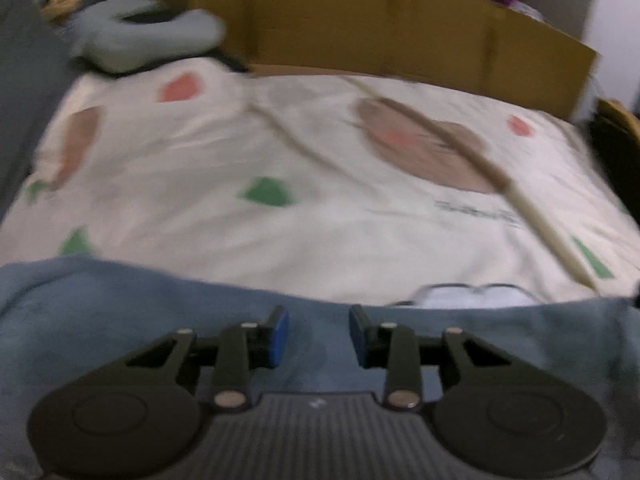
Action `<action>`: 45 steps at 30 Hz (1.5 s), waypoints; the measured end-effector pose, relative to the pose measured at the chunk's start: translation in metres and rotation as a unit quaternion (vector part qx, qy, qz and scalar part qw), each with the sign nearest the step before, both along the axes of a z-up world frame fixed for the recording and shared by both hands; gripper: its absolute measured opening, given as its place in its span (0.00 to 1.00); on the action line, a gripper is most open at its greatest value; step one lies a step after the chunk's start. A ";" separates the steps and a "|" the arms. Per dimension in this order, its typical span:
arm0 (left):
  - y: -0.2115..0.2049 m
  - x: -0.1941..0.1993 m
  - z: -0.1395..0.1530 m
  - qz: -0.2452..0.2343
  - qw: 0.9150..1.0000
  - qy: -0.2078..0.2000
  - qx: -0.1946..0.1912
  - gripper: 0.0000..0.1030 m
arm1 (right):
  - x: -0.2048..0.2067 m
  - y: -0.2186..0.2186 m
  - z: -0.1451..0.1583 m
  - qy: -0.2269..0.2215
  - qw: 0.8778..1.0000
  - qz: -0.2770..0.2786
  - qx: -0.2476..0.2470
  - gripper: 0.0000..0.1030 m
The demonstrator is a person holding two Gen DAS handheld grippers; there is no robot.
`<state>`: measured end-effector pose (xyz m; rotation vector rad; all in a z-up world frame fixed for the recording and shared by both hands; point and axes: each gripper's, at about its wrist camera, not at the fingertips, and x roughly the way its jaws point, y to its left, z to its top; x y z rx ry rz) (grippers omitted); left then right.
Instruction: Fold clothes
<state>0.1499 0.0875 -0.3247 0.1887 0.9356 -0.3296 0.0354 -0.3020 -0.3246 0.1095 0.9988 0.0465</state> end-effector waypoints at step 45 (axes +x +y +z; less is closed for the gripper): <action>0.185 0.123 0.006 0.206 0.975 0.056 0.052 0.07 | -0.081 -0.082 -0.027 0.107 0.986 -0.129 -0.007 0.35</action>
